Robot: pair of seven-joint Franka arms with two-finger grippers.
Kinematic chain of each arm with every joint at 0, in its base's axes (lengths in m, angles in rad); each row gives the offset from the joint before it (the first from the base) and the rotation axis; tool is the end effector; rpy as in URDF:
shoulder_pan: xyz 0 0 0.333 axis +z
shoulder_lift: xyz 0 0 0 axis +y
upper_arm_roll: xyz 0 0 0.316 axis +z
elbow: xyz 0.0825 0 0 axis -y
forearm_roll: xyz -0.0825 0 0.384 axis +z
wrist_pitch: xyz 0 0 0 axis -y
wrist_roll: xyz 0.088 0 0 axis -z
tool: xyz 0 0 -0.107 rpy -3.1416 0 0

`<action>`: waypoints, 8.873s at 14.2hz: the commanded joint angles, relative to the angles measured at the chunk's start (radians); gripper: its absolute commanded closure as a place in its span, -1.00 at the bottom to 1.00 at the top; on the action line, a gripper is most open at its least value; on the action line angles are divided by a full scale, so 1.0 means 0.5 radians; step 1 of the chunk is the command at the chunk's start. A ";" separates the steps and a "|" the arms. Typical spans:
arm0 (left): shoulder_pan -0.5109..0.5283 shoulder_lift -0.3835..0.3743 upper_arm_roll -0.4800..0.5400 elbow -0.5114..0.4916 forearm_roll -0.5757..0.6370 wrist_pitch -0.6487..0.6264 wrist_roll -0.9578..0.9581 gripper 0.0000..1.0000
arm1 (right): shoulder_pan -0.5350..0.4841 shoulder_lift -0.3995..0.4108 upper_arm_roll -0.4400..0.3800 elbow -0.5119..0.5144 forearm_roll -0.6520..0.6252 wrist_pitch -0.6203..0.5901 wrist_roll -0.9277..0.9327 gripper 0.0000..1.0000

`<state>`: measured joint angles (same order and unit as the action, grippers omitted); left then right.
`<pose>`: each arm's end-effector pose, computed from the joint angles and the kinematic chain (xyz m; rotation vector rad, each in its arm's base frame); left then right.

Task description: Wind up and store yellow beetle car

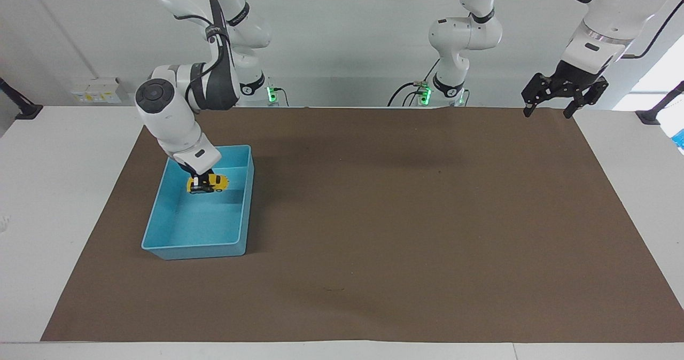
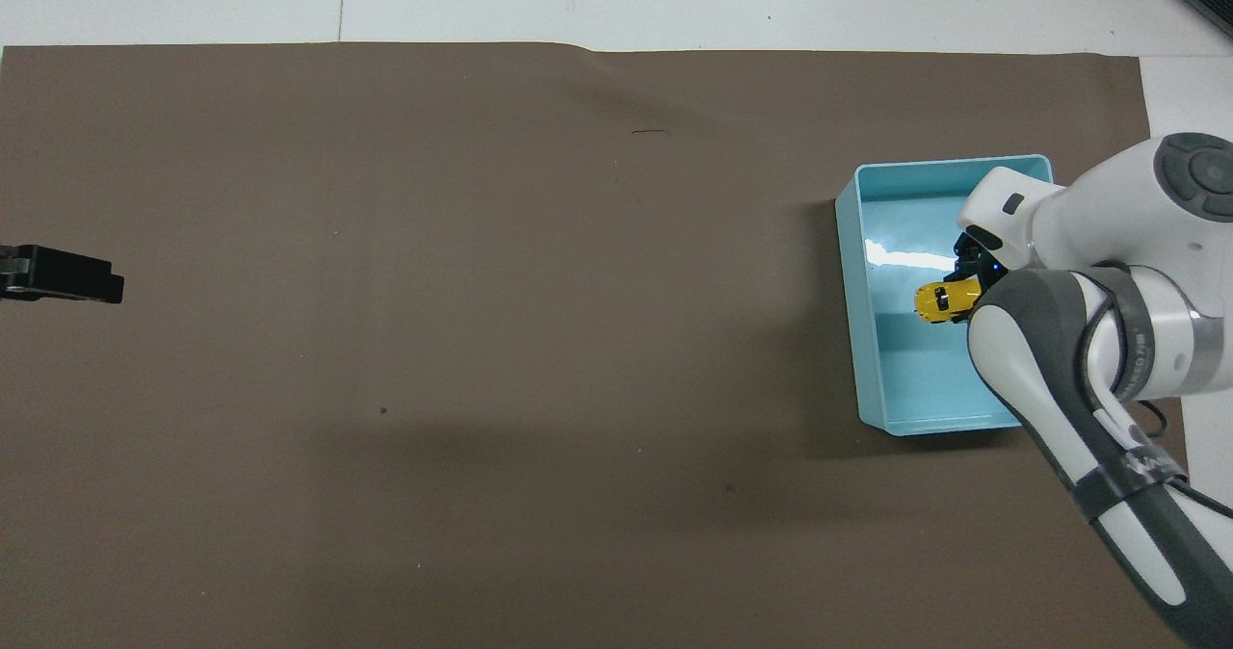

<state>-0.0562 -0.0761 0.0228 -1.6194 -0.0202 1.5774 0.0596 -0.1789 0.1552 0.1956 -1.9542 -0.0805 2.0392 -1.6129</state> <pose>0.5311 -0.0194 0.6435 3.1162 -0.1454 0.0536 0.5825 0.0020 0.3951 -2.0974 -2.3097 0.1179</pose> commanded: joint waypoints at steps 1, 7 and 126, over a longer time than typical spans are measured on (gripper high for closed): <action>0.017 -0.026 -0.009 -0.022 0.013 -0.001 -0.015 -1.00 | -0.035 -0.065 0.020 -0.163 -0.029 0.155 -0.048 1.00; 0.017 -0.026 -0.009 -0.022 0.013 -0.001 -0.015 -1.00 | -0.056 -0.034 0.020 -0.310 -0.029 0.361 -0.060 1.00; 0.017 -0.029 -0.009 -0.022 0.013 -0.001 -0.015 -1.00 | 0.287 -0.316 -0.302 0.871 0.238 -0.949 2.832 -1.00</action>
<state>-0.0562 -0.0761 0.0229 -1.6194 -0.0202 1.5775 0.0595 -0.0417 -0.0065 0.0484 -1.5437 0.0202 1.6051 -0.2884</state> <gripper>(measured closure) 0.000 0.000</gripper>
